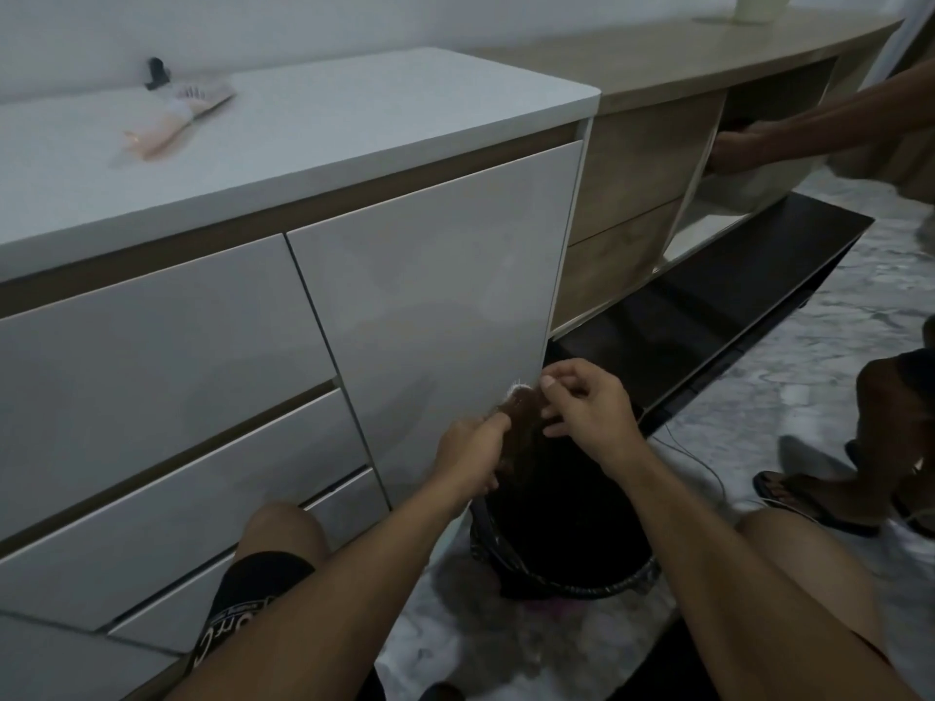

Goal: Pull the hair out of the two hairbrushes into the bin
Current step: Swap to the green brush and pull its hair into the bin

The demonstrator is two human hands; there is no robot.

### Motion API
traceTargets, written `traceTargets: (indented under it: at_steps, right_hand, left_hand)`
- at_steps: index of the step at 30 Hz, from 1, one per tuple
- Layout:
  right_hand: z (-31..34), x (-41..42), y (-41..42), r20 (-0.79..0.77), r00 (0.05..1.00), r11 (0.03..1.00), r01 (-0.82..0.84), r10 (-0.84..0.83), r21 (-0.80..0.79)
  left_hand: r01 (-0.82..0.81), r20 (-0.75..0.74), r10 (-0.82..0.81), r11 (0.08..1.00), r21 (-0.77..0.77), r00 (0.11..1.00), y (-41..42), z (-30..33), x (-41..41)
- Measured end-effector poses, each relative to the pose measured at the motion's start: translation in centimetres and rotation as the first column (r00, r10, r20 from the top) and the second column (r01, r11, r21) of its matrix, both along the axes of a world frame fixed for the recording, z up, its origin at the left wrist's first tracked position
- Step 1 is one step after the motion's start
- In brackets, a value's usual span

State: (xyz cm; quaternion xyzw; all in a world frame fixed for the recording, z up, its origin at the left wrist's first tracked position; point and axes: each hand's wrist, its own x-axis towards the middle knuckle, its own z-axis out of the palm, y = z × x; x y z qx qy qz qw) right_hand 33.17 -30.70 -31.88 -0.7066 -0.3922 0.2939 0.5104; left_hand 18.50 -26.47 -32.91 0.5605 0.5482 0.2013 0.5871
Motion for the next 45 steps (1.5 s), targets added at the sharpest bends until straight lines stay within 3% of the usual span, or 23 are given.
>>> traceTargets:
  at_steps: [3,5,12,18,21,26,32,35,39,43,45]
  right_hand:
    - [-0.3,-0.1,-0.4,0.124,0.988,0.996,-0.089,0.089,-0.011]
    - [-0.4,-0.2,-0.4,0.243,0.969,0.999,-0.046,0.051,-0.027]
    - [-0.1,1.1,-0.4,0.172,0.973,0.988,0.153,-0.155,0.022]
    - [-0.1,0.2,-1.1,0.079,0.982,0.981,-0.162,0.171,-0.11]
    - [0.2,0.1,-1.2,0.188,0.976,0.99,-0.091,0.11,-0.11]
    - [0.6,1.3,-1.1,0.193,0.98,0.996,0.066,-0.052,-0.066]
    - [0.8,0.3,-1.4,0.113,0.974,0.973,-0.18,0.197,-0.143]
    - [0.4,-0.2,-1.5,0.178,0.952,0.965,-0.229,0.25,-0.131]
    - [0.7,0.4,-1.3,0.269,0.961,0.995,-0.035,0.059,-0.092]
    - [0.9,1.6,-1.2,0.196,0.966,0.982,0.181,-0.167,-0.056]
    - [0.7,1.7,-1.1,0.182,0.964,0.977,0.207,-0.194,-0.053]
  left_hand:
    - [0.042,0.041,-0.04,0.998,-0.054,0.998,-0.1,0.3,0.0]
    - [0.06,0.029,-0.059,0.997,-0.039,0.998,-0.2,0.2,-0.1]
    - [0.024,0.056,-0.02,0.998,-0.059,0.998,-0.5,-0.3,-0.7]
    - [0.018,0.12,-0.007,0.996,-0.093,0.993,-0.9,0.3,-0.3]
    - [0.016,0.119,-0.006,0.997,-0.082,0.993,-0.6,0.0,-0.2]
    - [0.009,0.112,0.003,0.994,-0.108,0.994,-0.2,-0.2,-0.5]
    - [-0.011,0.146,0.032,0.99,-0.142,0.989,0.0,-0.1,-0.3]
    - [0.015,0.187,0.013,0.989,-0.145,0.982,-0.3,0.2,0.0]
    - [0.015,0.175,0.009,0.991,-0.136,0.984,-0.1,-0.1,0.1]
    - [0.024,0.159,-0.003,0.991,-0.132,0.987,0.3,-0.4,-0.1]
    - [0.048,0.165,-0.025,0.989,-0.138,0.986,0.1,-0.3,-0.1]
